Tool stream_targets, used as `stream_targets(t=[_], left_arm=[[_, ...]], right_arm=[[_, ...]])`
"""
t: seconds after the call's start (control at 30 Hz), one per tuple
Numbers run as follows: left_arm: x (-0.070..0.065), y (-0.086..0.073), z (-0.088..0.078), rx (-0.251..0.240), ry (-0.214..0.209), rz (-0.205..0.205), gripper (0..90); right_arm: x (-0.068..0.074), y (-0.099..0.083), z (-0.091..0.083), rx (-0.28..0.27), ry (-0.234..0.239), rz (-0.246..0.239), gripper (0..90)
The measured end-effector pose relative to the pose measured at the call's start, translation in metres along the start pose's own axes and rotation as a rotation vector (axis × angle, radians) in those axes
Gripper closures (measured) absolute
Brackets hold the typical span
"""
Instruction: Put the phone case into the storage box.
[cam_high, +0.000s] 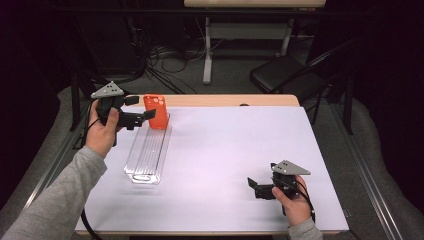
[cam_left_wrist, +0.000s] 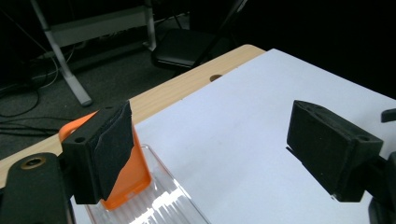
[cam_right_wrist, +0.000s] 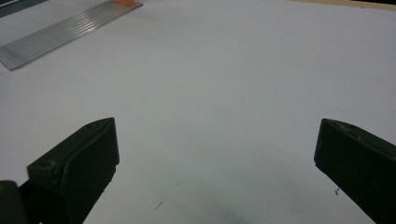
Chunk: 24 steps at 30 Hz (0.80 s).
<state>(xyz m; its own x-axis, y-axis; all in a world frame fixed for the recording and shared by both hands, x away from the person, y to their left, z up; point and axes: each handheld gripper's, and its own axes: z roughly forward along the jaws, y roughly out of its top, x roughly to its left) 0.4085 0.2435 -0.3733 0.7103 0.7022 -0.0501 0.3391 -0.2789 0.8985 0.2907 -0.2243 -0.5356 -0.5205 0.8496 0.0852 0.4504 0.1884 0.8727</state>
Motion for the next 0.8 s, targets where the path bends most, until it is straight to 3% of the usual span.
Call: stream_targets(t=[0.37, 0.57, 0.8], left_arm=[[-0.020, -0.011, -0.004, 0.020, -0.030, 0.025, 14.7], [-0.032, -0.021, -0.012, 0.022, -0.037, 0.013, 14.7], [-0.045, -0.037, -0.015, 0.025, -0.030, 0.052, 14.7]], right_arm=[[0.002, 0.001, -0.001, 0.002, 0.013, -0.021, 0.0], [0.000, 0.000, -0.004, 0.002, 0.026, -0.035, 0.0], [0.002, -0.003, -0.007, -0.005, 0.029, -0.037, 0.0]])
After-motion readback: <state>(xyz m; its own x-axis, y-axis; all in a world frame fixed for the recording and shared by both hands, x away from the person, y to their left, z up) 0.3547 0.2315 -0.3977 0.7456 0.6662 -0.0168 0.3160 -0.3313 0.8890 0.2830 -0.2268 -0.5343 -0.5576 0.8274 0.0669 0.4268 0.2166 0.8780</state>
